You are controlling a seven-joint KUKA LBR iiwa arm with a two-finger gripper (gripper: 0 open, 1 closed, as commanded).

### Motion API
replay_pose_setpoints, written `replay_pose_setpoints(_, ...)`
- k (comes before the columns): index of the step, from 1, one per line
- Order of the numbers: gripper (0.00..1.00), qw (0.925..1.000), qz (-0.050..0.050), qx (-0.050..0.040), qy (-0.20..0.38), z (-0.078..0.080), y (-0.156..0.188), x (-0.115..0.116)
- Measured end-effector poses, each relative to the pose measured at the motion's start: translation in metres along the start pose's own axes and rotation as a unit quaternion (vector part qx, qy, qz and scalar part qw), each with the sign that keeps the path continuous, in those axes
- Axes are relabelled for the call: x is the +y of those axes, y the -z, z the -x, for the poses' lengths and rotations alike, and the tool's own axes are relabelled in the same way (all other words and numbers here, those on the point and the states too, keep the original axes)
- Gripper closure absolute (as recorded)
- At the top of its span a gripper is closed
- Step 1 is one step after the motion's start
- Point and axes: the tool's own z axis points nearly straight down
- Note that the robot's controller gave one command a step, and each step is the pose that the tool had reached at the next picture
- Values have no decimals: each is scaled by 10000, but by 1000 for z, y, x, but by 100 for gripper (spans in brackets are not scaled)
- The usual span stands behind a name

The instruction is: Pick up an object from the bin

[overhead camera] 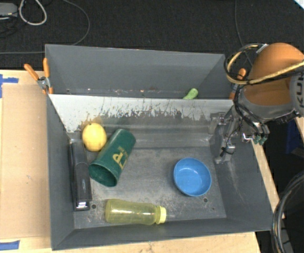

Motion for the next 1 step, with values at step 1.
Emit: replay_pose_setpoints(1, 0, 10000, -6, -38, 22, 2, 5, 1)
